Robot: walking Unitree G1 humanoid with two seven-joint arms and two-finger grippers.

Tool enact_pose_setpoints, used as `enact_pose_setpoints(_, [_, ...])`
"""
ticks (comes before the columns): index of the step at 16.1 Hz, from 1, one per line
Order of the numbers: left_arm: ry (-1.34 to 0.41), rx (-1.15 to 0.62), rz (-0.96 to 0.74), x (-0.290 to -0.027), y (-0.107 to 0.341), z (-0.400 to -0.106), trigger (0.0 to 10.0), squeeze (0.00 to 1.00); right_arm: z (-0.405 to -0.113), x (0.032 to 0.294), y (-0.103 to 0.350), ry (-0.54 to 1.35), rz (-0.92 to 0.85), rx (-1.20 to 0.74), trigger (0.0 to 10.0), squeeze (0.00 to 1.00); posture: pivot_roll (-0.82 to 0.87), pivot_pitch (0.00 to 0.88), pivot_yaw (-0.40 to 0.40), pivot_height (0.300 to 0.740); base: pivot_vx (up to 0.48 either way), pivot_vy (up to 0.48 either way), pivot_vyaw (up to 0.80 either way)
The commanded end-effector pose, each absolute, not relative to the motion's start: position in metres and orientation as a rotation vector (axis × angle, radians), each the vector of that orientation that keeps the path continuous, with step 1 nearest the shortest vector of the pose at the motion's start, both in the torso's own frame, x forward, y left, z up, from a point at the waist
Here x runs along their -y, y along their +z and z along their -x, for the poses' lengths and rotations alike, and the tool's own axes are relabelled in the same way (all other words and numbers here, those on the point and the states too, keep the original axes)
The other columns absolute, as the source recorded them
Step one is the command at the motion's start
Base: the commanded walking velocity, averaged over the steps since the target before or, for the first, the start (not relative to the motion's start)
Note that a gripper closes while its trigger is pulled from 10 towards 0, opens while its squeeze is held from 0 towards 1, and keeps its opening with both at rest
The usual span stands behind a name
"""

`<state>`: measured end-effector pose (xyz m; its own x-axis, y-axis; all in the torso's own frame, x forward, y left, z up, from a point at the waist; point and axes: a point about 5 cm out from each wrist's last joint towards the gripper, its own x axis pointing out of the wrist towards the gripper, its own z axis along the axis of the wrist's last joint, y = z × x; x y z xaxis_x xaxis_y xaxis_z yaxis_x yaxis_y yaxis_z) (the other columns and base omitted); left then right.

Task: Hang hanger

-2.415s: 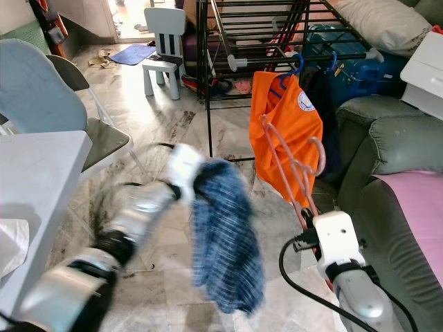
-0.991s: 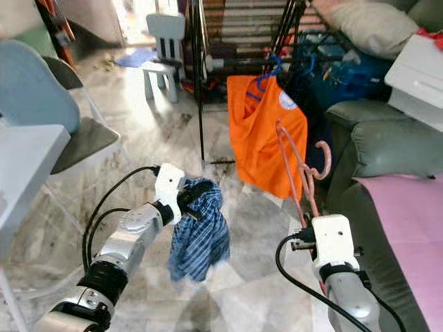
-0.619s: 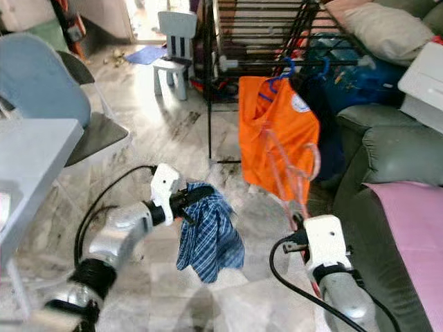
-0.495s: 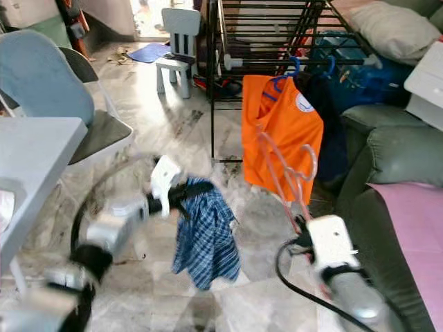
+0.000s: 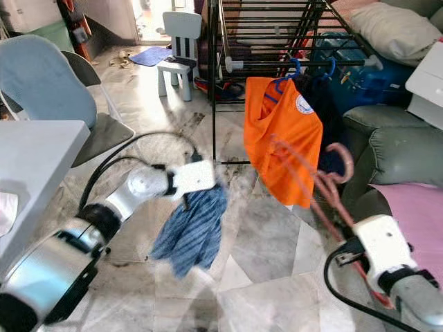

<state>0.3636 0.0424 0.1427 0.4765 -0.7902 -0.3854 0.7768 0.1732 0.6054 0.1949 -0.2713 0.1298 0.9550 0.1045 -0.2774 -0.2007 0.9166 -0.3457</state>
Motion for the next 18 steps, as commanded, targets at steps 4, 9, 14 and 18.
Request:
enact_pose_setpoints(4, [-1.12,0.043,-0.756,-0.04,0.139,-0.36,10.0,0.0,-0.207,0.238,0.122,0.085,0.252,-0.186,10.0,0.0,-0.07,0.0,0.011,0.74,0.0,0.0,0.2])
enact_pose_setpoints(9, [-1.099,0.037,-0.689,-0.045,0.138,-0.361,10.0,0.0,-0.219,0.22,0.114,-0.012,0.113,-0.166,10.0,0.0,-0.05,0.0,0.005,0.74,0.0,0.0,-0.76])
enact_pose_setpoints(14, [-1.146,0.046,-0.663,-0.041,0.14,-0.359,10.0,0.0,-0.223,0.219,0.115,-0.03,0.122,-0.17,10.0,0.0,-0.06,0.0,0.009,0.74,0.0,0.0,-0.77])
enact_pose_setpoints(18, [-1.076,0.098,-0.845,-0.046,0.149,-0.366,10.0,0.0,-0.214,0.223,0.114,0.062,0.198,-0.213,10.0,0.0,-0.07,0.0,0.011,0.74,0.0,0.0,-0.69])
